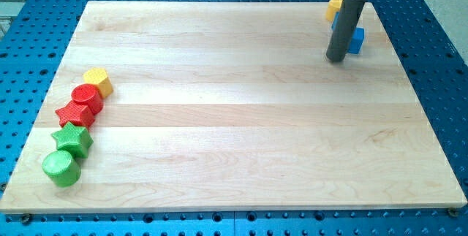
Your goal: Point your arm at the left center of the board
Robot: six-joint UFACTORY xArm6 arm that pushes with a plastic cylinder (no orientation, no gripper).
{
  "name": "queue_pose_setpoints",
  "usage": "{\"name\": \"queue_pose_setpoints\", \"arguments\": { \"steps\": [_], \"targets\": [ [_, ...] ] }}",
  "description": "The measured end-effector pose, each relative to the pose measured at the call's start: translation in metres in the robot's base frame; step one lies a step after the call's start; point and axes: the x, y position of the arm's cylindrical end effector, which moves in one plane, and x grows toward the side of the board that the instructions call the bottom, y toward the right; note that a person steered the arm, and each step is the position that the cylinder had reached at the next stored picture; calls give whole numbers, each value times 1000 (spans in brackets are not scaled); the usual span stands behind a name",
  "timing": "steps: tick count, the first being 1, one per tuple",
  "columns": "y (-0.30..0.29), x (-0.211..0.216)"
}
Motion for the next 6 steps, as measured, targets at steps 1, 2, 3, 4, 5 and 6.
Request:
{"name": "queue_pose_setpoints", "arguments": {
  "steps": [1, 2, 3, 4, 5, 6],
  "targets": [
    [-61, 7],
    [-157, -43],
    [-225, -111],
    [-333, -119],
    [-441, -81],
    [-494, -71]
  ]
}}
